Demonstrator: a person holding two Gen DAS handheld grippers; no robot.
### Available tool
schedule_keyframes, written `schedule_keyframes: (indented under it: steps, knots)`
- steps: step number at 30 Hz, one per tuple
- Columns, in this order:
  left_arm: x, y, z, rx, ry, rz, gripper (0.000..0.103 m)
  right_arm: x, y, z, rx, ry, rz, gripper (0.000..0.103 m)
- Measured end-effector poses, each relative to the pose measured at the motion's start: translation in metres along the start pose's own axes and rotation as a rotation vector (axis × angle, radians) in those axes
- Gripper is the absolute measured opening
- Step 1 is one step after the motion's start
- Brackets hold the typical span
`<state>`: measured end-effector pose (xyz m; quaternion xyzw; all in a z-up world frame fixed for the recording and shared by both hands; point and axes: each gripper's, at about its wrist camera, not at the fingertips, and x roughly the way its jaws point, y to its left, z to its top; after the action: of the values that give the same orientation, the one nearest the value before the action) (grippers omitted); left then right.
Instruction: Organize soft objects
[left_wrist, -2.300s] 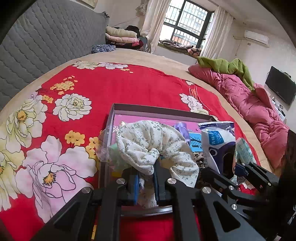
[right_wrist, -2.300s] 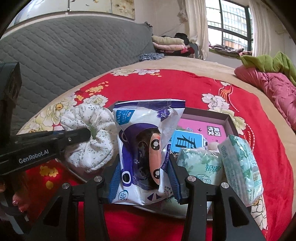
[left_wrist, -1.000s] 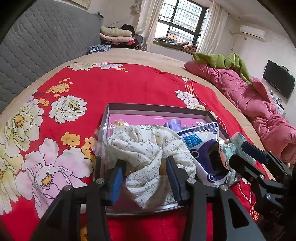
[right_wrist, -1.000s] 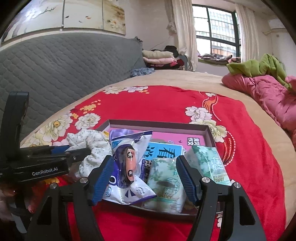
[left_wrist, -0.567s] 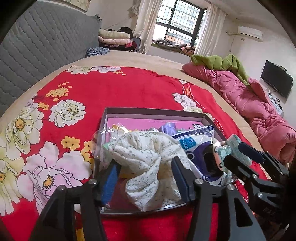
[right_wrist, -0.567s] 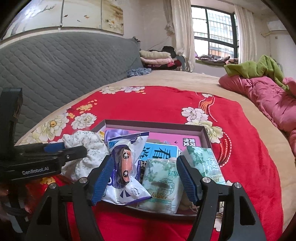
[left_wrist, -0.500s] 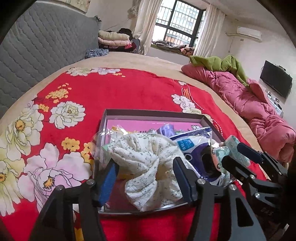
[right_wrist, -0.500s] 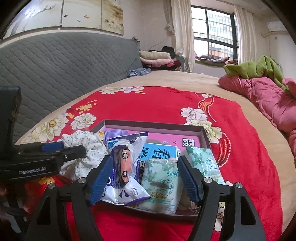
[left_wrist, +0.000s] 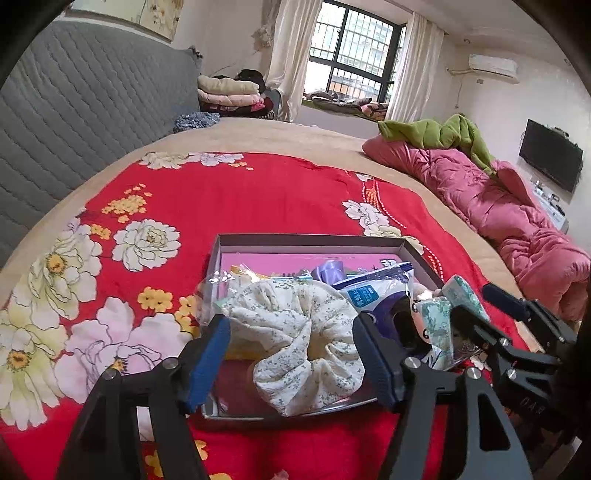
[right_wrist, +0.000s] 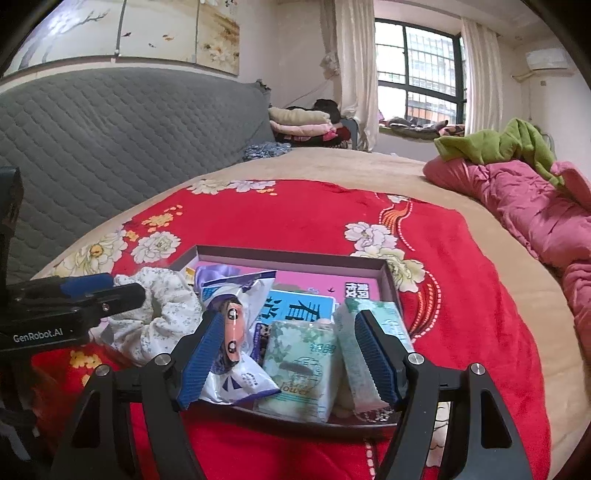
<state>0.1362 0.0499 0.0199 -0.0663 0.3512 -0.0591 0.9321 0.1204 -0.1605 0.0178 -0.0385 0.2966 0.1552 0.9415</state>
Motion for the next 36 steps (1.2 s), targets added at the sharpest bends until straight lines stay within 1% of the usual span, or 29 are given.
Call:
schedule_keyframes:
  steps: [15,20,23,27,33,36]
  knots:
    - [-0.025,-0.009,-0.016,0.019,0.006,0.072,0.068,-0.027,-0.004,-0.004,-0.002,-0.010,-0.055,0.075]
    - [-0.035,-0.009,-0.022,-0.018,0.010,0.105,0.068,-0.039,-0.004,-0.007,-0.001,-0.007,-0.073,0.075]
    - [-0.039,-0.009,-0.028,-0.059,0.033,0.099,0.068,-0.046,-0.001,-0.013,0.006,0.012,-0.084,0.075]
    - [-0.041,-0.015,-0.039,-0.073,0.077,0.105,0.068,-0.054,-0.002,-0.025,0.034,0.059,-0.079,0.075]
    - [-0.048,-0.027,-0.058,-0.043,0.117,0.114,0.068,-0.062,-0.004,-0.047,0.066,0.143,-0.106,0.075]
    - [-0.052,-0.032,-0.064,-0.033,0.128,0.120,0.068,-0.066,-0.002,-0.056,0.067,0.168,-0.107,0.075]
